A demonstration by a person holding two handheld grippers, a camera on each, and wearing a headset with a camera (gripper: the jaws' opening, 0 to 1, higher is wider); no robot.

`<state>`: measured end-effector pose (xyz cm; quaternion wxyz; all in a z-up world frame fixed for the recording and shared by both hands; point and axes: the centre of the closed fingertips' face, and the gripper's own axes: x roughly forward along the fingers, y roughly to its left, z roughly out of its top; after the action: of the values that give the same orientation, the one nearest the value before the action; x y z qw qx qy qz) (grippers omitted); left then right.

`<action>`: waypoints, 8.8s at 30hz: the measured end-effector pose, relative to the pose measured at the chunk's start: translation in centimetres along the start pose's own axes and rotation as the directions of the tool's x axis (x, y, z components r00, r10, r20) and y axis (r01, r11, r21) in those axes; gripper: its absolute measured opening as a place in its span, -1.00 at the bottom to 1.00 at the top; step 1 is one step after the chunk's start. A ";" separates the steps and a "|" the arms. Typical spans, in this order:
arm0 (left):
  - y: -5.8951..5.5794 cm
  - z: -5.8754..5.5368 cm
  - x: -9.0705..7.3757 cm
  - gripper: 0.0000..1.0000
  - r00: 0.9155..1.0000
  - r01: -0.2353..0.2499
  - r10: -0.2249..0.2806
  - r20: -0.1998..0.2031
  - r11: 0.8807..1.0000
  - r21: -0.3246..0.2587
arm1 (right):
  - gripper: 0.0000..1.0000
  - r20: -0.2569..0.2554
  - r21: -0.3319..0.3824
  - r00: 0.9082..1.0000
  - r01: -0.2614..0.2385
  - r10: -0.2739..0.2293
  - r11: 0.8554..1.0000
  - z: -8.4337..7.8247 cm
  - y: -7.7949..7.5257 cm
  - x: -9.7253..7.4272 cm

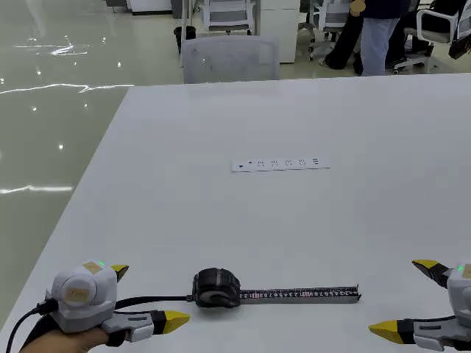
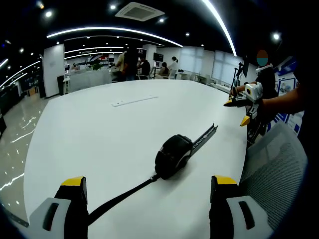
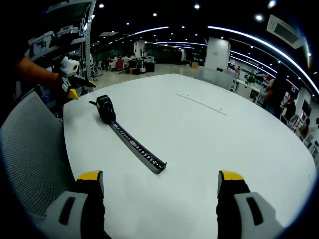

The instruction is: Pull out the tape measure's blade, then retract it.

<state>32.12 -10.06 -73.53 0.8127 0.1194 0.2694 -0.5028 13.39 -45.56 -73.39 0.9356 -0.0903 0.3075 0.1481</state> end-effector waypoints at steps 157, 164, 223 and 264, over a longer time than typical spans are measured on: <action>-7.4 1.8 3.6 1.00 0.982 -0.184 0.187 -0.006 0.962 -0.203 | 0.95 -0.235 -0.254 0.950 -0.264 0.205 0.931 2.5 0.9 0.4; -6.6 2.3 5.0 1.00 0.972 -0.226 0.236 -0.003 0.929 -0.294 | 0.94 -0.279 -0.291 0.934 -0.304 0.224 0.907 2.8 0.7 2.1; -5.0 0.9 7.8 1.00 0.932 -0.323 0.355 0.078 0.907 -0.269 | -0.46 -0.503 -0.398 0.804 -0.542 0.318 0.740 -2.4 0.9 9.7; -4.7 1.3 9.6 0.75 0.919 -0.360 0.390 0.051 0.887 -0.288 | -0.71 -0.608 -0.360 0.748 -0.560 0.268 0.746 -3.5 0.7 10.0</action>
<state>31.78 -20.08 -77.46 0.9163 0.0289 0.2640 -0.2998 18.86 -43.61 -82.25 0.6954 -0.3031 0.5080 0.4080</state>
